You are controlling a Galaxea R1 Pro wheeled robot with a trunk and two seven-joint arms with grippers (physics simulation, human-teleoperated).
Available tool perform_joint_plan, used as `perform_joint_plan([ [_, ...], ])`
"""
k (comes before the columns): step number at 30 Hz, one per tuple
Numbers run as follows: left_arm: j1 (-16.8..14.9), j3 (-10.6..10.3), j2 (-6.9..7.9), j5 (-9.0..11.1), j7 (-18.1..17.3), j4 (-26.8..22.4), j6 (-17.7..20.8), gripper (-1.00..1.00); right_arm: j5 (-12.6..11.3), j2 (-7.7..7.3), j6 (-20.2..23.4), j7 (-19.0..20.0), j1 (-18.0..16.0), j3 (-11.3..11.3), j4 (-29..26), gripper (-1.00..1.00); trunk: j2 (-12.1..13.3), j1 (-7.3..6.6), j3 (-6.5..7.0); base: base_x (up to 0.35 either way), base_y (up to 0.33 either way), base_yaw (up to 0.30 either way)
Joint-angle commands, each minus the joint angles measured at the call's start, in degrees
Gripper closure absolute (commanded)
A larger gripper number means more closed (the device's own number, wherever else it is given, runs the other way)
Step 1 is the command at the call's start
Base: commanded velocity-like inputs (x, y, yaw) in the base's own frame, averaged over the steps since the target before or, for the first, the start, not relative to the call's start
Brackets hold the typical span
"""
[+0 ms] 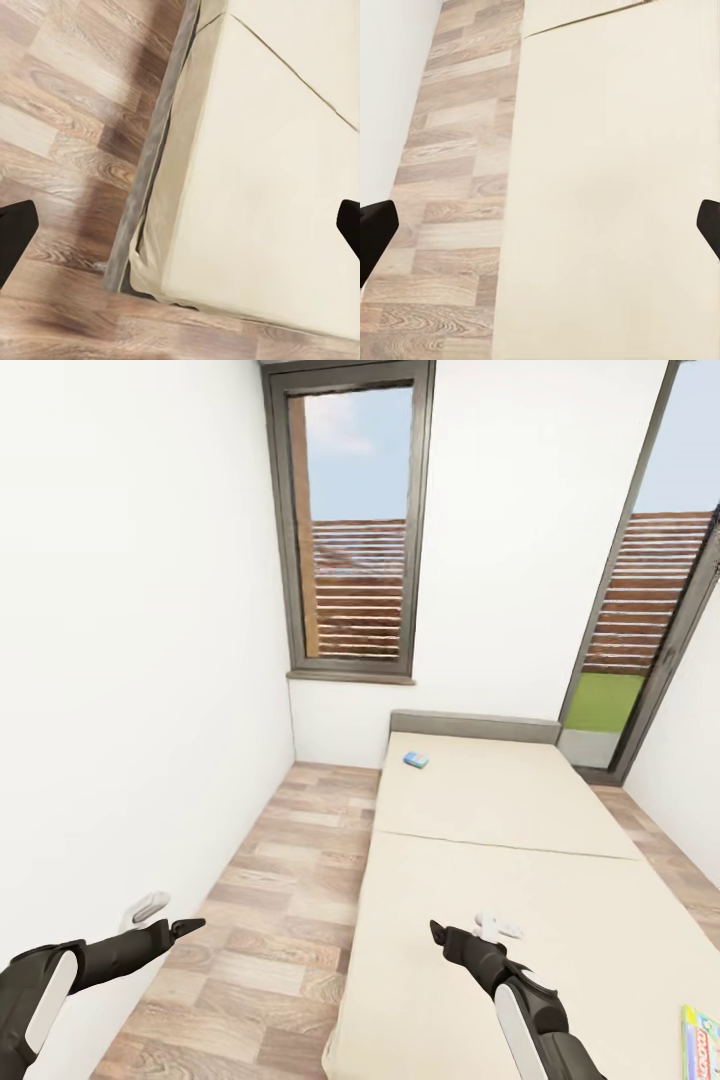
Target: Put all the toys in the child's room - the three board games (two on the bed and one on the table), the two jigsaw puzzles on the table, and the tennis ball on the table - inside the toy box on the table in the child's room.
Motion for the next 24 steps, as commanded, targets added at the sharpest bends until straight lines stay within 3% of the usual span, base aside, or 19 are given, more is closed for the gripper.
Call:
perform_joint_plan([
  [1,-0.05,0.09,0.00,0.03,-0.18,-0.01,0.28,-1.00,-0.61,0.01,0.27,-0.36,-0.05,-0.05,-0.09,-1.00,-0.13,0.05,-0.10,0.101,0.087,-0.169],
  [15,-0.05,0.15,0.00,0.03,-0.20,-0.01,0.23,-1.00,-0.61,0.08,0.24,-0.33,-0.05,-0.06,-0.10,-1.00,-0.13,0.05,0.62,0.030,0.045,-0.217],
  [24,-0.05,0.12,0.26,0.06,-0.26,-0.01,0.29,-1.00,-0.63,0.06,0.24,-0.33,-0.05,-0.06,-0.06,-1.00,-0.13,0.05,1.12,0.002,0.174,-0.237],
])
